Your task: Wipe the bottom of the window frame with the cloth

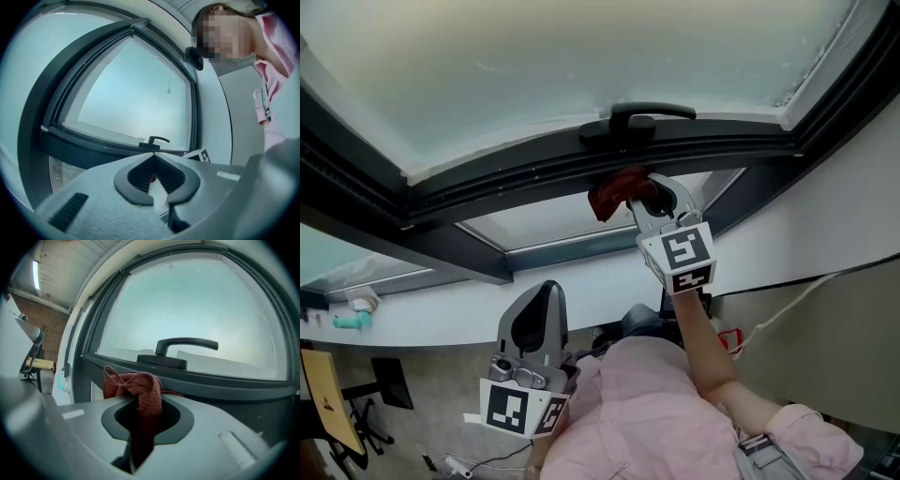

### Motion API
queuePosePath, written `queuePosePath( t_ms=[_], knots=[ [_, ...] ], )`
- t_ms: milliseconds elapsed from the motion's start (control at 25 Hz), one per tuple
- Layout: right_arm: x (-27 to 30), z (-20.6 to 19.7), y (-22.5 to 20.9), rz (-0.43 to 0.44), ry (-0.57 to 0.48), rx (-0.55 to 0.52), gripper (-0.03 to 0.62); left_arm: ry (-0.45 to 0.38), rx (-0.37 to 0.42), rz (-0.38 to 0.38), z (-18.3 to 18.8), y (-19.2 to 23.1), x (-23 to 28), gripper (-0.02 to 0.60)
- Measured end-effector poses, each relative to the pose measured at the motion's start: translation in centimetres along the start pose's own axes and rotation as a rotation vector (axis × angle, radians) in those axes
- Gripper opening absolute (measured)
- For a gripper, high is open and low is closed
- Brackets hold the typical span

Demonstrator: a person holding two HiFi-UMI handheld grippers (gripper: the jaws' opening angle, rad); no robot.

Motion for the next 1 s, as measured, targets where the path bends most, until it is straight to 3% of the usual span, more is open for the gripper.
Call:
queuePosePath(
  t_ms=[360,760,1000],
  knots=[
    [1.0,-0.3,0.4,0.005,0.022,-0.054,0.054,-0.006,0.009,-0.029,0.7,0.5,0.3,0.000],
    [-0.2,-0.8,-1.9,-0.101,0.010,-0.102,0.054,0.013,0.022,-0.054,0.5,0.3,1.4,0.000],
    [-0.8,-1.3,-2.8,-0.110,-0.011,-0.108,0.054,0.006,0.039,-0.039,0.8,0.3,2.0,0.000]
  ],
)
Point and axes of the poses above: the fingertips, and each gripper's own axes: x forward along the fingers, y to its left, z out of its top, the point moved 7 cm from there along -x, backward along the fingers, and after that the axes turned 13 degrees about -x, right-handed, at the moved point
